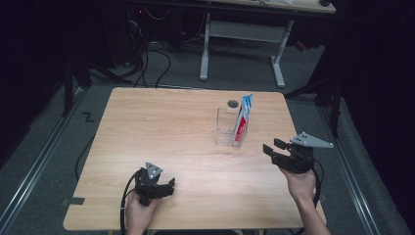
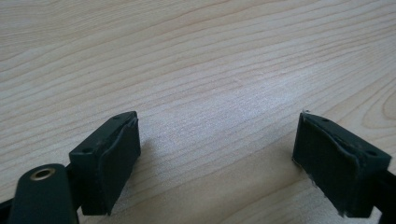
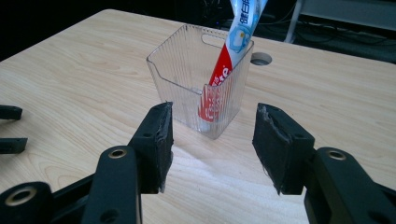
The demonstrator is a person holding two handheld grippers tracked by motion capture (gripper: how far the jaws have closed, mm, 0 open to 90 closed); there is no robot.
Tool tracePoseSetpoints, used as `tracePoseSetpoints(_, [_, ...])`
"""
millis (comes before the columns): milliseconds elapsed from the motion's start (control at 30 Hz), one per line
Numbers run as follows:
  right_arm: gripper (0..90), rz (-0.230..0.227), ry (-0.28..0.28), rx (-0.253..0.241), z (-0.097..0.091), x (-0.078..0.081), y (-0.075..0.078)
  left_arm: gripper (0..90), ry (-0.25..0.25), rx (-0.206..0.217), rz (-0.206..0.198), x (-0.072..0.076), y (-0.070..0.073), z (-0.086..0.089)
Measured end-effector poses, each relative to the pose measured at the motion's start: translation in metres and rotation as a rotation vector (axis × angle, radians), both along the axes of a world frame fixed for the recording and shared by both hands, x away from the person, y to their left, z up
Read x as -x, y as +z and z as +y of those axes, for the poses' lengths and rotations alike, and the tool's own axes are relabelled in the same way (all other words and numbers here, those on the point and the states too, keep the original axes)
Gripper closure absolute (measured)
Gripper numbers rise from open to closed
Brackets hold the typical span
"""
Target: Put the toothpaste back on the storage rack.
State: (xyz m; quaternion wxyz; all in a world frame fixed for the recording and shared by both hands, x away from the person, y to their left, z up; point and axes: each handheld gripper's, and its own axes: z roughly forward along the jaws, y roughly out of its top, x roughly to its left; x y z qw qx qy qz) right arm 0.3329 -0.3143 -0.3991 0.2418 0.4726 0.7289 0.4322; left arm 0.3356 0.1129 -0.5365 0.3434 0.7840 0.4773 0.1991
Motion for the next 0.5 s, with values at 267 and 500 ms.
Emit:
tracePoseSetpoints(267, [47.6, 0.005, -0.018, -0.012, -0.004, 0.008, -0.007, 15.1, 0.0, 0.0, 0.0, 0.0, 0.0, 0.0])
tracePoseSetpoints(500, [47.5, 0.012, -0.032, -0.021, -0.006, 0.012, -0.014, 15.1, 0.0, 0.0, 0.0, 0.0, 0.0, 0.0])
